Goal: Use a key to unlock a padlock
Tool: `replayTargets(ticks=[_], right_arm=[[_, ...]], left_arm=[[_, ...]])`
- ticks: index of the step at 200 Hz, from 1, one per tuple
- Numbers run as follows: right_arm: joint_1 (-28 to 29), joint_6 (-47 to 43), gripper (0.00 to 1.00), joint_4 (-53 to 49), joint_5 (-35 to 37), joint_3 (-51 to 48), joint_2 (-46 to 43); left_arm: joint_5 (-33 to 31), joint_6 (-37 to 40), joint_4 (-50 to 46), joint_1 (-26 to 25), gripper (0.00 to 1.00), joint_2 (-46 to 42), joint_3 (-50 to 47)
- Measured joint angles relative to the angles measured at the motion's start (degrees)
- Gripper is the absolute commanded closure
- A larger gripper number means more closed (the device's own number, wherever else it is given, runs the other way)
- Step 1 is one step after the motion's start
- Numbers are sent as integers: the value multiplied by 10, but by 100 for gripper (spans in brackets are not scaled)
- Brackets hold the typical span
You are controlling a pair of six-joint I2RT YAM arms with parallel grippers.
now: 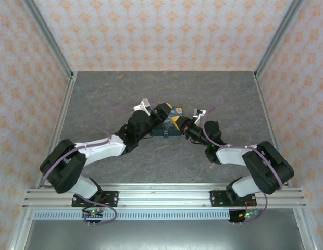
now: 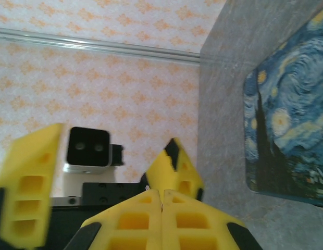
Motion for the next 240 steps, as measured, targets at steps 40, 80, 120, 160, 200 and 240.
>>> replayTargets(ticks=[40, 80, 120, 160, 200, 240], right_arm=[[0, -19, 100, -45, 14, -14, -33], [-9, -50, 100, -118, 24, -23, -88], [-30, -73, 100, -178, 35, -32, -130], [-49, -82, 100, -221, 38, -38, -148], [-58, -92, 100, -256, 36, -34, -149], [-61, -101, 100, -281, 24, 2, -138]], left_arm=[[-21, 55, -151, 9, 4, -105, 5], [-34, 152, -360, 5, 0, -119, 62], [-49, 219, -453, -21, 2, -107, 52], [-41, 259, -452, -38, 7, -60, 17], [-27, 295, -423, -61, 9, -7, 13], [-29, 314, -395, -65, 2, 28, 13]])
